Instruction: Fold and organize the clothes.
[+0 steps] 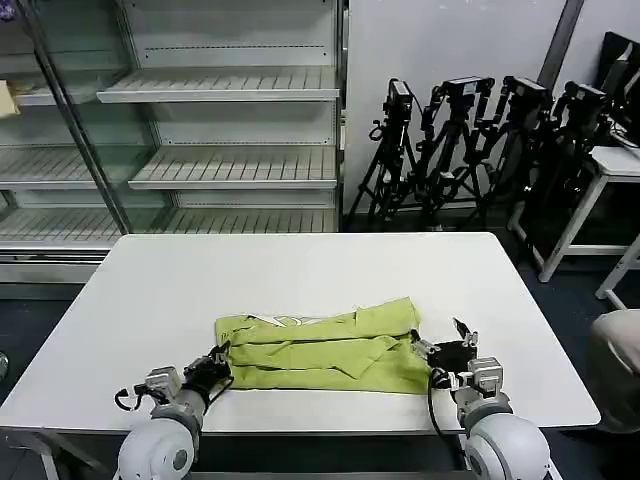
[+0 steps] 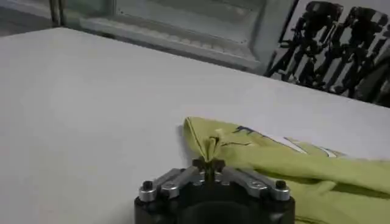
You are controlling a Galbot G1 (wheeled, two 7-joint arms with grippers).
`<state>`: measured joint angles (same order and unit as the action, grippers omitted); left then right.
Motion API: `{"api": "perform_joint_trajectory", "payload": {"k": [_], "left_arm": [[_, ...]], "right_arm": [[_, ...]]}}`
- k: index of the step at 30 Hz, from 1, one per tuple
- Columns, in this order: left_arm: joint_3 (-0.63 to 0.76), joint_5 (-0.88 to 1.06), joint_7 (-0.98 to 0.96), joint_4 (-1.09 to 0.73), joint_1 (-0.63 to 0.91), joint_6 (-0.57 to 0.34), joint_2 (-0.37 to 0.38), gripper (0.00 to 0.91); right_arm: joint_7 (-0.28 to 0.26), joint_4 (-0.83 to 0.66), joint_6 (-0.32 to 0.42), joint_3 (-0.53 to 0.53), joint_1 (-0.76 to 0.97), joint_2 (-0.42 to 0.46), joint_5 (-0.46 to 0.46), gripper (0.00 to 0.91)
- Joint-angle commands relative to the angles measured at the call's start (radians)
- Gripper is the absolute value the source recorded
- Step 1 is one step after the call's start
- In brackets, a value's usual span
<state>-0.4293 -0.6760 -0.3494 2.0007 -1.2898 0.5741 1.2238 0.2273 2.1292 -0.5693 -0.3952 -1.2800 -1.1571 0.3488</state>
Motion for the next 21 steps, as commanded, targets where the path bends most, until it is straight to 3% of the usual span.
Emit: {"api": "perform_joint_trajectory", "payload": {"k": [1, 4, 15, 18, 21], "left_arm": [[-0.060, 0.203, 0.087, 0.013, 0.015, 0.000, -0.070, 0.010], [-0.126, 0.199, 0.111, 0.022, 0.009, 0.002, -0.124, 0.020], [-0.547, 0.090, 0.302, -0.137, -0.115, -0.015, -0.489, 0.010], [-0.580, 0.068, 0.308, -0.134, -0.109, -0.024, -0.533, 0.010], [-0.549, 0.060, 0.306, -0.020, -0.073, 0.003, -0.500, 0.020]], "right_arm": [[0.002, 0.011, -0.009, 0.006, 0.010, -0.003, 0.011, 0.907], [0.001, 0.012, -0.009, -0.005, 0.022, -0.006, 0.008, 0.907], [-0.017, 0.041, -0.008, -0.053, -0.002, -0.001, 0.007, 0.907], [-0.019, 0.041, -0.008, -0.042, 0.004, -0.012, 0.002, 0.907], [-0.019, 0.037, -0.007, -0.031, 0.014, -0.020, -0.011, 0.907]]}}
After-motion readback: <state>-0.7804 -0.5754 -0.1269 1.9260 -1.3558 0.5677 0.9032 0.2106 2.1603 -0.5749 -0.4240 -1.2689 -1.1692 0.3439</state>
